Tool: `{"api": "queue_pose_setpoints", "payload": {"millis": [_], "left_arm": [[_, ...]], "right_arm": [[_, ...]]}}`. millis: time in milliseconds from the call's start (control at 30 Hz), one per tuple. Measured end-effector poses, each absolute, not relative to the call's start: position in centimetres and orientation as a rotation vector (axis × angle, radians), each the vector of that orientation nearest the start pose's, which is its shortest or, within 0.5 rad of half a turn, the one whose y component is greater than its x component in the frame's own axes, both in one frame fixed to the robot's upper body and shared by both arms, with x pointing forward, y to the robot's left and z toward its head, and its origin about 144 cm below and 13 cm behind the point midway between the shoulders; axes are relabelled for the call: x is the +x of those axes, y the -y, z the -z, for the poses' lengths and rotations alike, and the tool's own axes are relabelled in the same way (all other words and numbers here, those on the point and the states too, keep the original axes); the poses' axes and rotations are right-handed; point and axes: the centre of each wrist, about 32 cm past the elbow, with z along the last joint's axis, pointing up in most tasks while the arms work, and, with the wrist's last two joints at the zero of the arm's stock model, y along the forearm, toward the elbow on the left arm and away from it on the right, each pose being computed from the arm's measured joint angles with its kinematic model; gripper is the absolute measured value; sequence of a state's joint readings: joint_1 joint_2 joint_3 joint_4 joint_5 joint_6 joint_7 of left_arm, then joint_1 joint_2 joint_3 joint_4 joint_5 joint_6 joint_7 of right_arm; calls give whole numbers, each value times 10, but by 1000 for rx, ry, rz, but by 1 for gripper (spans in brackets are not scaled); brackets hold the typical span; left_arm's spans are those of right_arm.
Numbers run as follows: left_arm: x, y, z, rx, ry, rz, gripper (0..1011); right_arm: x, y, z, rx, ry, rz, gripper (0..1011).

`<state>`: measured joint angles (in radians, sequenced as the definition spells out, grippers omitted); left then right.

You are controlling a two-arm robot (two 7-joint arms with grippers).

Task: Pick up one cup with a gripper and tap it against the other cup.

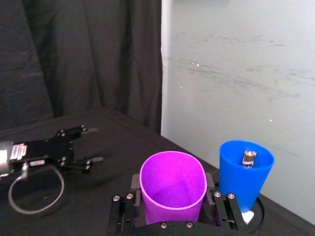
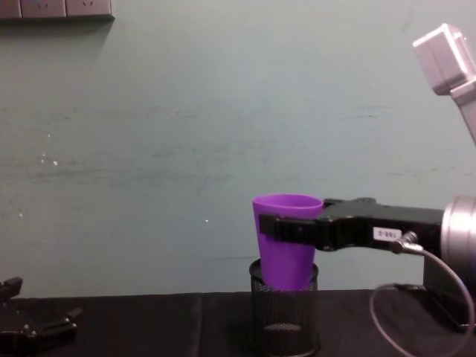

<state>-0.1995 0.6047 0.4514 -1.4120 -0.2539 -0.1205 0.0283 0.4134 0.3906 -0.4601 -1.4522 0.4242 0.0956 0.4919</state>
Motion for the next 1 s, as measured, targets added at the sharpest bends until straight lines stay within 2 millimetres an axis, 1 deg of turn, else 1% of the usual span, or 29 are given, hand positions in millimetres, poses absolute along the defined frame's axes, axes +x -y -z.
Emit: {"api": "queue_pose_setpoints", "payload": {"millis": [100, 133, 233, 333, 433, 467, 500, 633, 667, 800, 867, 1000], "left_arm": [[489, -310, -1140, 304, 285, -1248, 1000], [489, -310, -1140, 305, 285, -1248, 1000], [489, -310, -1140, 304, 285, -1248, 1000], [489, -310, -1140, 304, 285, -1248, 1000], [489, -310, -1140, 304, 285, -1248, 1000], [489, -310, -1140, 304, 285, -1248, 1000], [489, -310, -1140, 304, 285, -1248, 1000], [489, -310, -1140, 305, 285, -1248, 1000], [489, -310, -1140, 304, 285, -1248, 1000], [489, -310, -1140, 305, 285, -1248, 1000], [489, -310, -1140, 304, 285, -1248, 1000], [489, -310, -1140, 304, 285, -1248, 1000]], "right_arm": [[537, 224, -1221, -65, 74, 714, 722], [531, 225, -1218, -65, 74, 717, 722], [522, 226, -1211, -65, 73, 725, 722], [507, 229, -1197, -68, 69, 749, 722], [500, 230, -1187, -69, 63, 765, 723], [496, 230, -1181, -74, 62, 774, 722], [496, 230, -1181, -74, 62, 774, 722], [486, 231, -1159, -101, 83, 814, 723], [486, 231, -1159, -101, 83, 814, 722], [481, 230, -1141, -114, 90, 838, 722], [481, 229, -1134, -115, 92, 844, 723], [480, 228, -1127, -110, 101, 850, 723]]}}
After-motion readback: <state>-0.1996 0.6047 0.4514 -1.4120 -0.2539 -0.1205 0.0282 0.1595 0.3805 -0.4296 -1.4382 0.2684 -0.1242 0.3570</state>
